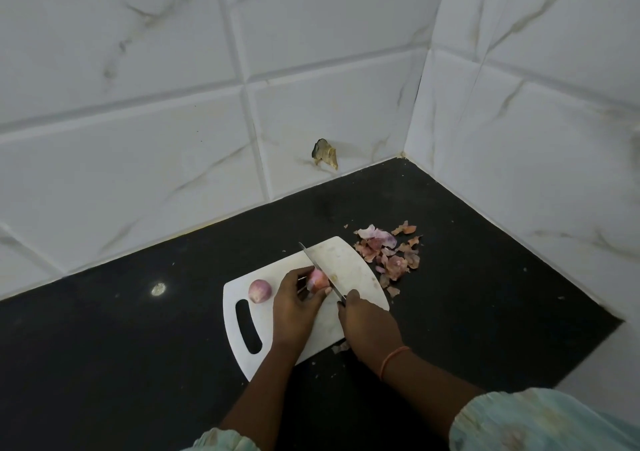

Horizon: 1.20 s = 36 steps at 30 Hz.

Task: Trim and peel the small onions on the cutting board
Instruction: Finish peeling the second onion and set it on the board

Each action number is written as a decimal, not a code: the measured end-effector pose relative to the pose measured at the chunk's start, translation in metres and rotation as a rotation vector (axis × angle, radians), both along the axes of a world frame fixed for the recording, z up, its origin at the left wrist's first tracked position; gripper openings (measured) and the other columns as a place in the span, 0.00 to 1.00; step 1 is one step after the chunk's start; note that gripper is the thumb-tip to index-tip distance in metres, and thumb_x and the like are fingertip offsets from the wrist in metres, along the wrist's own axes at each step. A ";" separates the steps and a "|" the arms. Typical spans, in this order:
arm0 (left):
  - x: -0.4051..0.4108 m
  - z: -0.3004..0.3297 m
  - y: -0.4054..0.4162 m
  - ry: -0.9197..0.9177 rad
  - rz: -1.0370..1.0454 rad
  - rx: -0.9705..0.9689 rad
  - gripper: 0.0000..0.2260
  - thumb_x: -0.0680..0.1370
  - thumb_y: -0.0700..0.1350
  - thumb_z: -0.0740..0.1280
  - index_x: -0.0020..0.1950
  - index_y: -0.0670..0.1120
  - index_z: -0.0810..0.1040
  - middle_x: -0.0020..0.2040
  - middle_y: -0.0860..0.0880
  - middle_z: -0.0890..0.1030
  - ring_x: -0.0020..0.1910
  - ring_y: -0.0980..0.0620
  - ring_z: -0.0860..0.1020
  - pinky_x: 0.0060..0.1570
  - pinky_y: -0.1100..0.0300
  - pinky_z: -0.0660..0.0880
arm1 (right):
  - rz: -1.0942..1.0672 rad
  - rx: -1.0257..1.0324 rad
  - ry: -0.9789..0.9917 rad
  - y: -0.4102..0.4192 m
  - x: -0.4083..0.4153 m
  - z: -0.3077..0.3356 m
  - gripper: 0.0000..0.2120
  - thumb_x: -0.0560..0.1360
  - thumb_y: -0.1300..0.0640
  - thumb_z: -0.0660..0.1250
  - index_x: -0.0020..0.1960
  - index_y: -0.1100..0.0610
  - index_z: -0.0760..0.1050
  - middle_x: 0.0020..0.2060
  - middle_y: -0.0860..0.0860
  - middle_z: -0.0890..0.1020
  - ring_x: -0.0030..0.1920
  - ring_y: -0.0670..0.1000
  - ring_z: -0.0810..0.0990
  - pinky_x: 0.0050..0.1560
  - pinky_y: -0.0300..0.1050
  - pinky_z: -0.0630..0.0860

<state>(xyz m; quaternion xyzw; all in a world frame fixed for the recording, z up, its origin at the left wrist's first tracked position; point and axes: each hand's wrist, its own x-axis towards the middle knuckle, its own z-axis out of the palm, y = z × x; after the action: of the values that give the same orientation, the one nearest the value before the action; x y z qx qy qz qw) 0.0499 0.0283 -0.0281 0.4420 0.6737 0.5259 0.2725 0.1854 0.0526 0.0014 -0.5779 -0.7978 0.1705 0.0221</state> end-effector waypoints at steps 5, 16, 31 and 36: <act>0.002 -0.002 -0.001 -0.002 0.006 0.000 0.22 0.74 0.45 0.76 0.67 0.49 0.76 0.61 0.56 0.79 0.60 0.59 0.78 0.59 0.65 0.76 | -0.011 0.006 0.014 -0.002 -0.002 -0.007 0.14 0.83 0.50 0.51 0.61 0.58 0.67 0.46 0.54 0.82 0.46 0.54 0.83 0.38 0.46 0.70; 0.000 0.001 -0.002 -0.082 0.009 0.036 0.20 0.74 0.41 0.75 0.65 0.50 0.78 0.60 0.54 0.81 0.59 0.57 0.79 0.60 0.60 0.77 | -0.047 -0.028 0.026 -0.002 -0.006 -0.007 0.13 0.83 0.52 0.52 0.60 0.59 0.68 0.48 0.55 0.83 0.48 0.55 0.83 0.40 0.46 0.71; 0.024 0.080 -0.025 -1.386 0.129 0.115 0.17 0.86 0.46 0.56 0.67 0.36 0.73 0.58 0.36 0.83 0.52 0.43 0.85 0.50 0.54 0.83 | 0.011 0.008 0.038 -0.008 0.006 0.005 0.15 0.83 0.48 0.48 0.61 0.55 0.67 0.47 0.51 0.82 0.47 0.52 0.82 0.41 0.45 0.70; 0.021 0.092 -0.032 -1.419 0.127 0.043 0.19 0.85 0.46 0.58 0.69 0.33 0.72 0.58 0.34 0.82 0.50 0.42 0.85 0.48 0.54 0.83 | -0.072 0.097 0.050 -0.010 0.035 0.012 0.17 0.83 0.45 0.49 0.60 0.53 0.70 0.43 0.48 0.79 0.41 0.47 0.79 0.39 0.40 0.70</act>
<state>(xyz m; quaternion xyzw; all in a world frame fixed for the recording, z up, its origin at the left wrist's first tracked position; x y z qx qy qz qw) 0.0710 -0.0041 0.0638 -0.0416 0.3476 0.7148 0.6054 0.2203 0.0427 0.0133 -0.6001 -0.7829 0.1450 0.0764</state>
